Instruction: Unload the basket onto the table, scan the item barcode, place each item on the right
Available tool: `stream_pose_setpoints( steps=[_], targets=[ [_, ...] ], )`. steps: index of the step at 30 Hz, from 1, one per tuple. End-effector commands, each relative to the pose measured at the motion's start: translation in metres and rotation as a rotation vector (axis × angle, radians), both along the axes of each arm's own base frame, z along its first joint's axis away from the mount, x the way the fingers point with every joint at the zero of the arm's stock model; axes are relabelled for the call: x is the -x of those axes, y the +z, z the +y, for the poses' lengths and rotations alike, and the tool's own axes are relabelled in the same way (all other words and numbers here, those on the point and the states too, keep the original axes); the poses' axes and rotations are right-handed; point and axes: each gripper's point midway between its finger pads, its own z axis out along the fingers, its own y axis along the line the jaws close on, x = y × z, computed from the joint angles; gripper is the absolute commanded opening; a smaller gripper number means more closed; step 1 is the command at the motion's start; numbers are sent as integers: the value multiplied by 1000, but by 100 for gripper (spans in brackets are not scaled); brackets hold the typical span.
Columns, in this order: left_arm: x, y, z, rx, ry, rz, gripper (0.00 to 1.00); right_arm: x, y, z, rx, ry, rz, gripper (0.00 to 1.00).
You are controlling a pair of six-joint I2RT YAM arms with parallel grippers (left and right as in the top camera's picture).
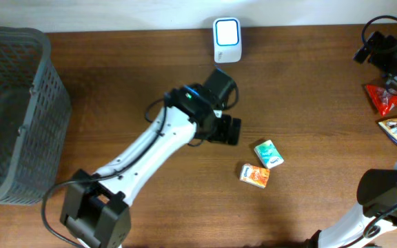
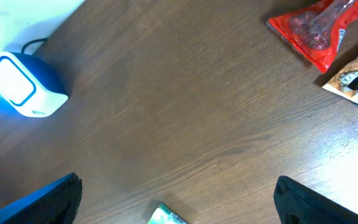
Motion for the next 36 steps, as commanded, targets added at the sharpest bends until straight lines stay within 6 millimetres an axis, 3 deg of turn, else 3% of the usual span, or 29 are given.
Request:
stream_pose_setpoints(
  steps=[1, 3, 5, 6, 10, 15, 19, 21, 23, 25, 30, 34, 36],
  targets=[
    [19, -27, -18, 44, 9, 35, 98, -1, -1, 2, -1, 7, 3, 99],
    [32, -43, -31, 71, -34, 39, 94, -1, -1, 2, -1, 7, 3, 98],
    [45, -54, -46, 95, -82, 25, 84, -1, -1, 2, -1, 7, 3, 99],
    [53, -57, -56, 108, -112, 14, 73, -1, -1, 2, -1, 7, 3, 99],
    [64, -59, -91, 121, -187, -106, 57, -1, -1, 2, -1, 7, 3, 99],
    [80, -92, -96, 61, -223, -60, 63, -1, -1, 2, -1, 7, 3, 99],
    [76, -94, -96, 71, -216, -51, 62, -1, -1, 2, -1, 7, 3, 98],
    [75, -93, -97, 75, -215, -55, 53, -1, -1, 2, -1, 7, 3, 98],
    [73, -92, -98, 82, -213, -61, 50, -1, -1, 2, -1, 7, 3, 99],
    [72, -92, -95, 78, -206, -53, 39, -1, -1, 2, -1, 7, 3, 99],
    [77, -113, -88, 43, -188, 11, 50, -1, -1, 2, -1, 7, 3, 99],
    [64, -114, -79, 65, -135, 41, 44, -1, -1, 2, -1, 7, 3, 99],
    [56, -105, -80, 113, -121, 61, 47, -1, -1, 2, -1, 7, 3, 99]
  ],
)
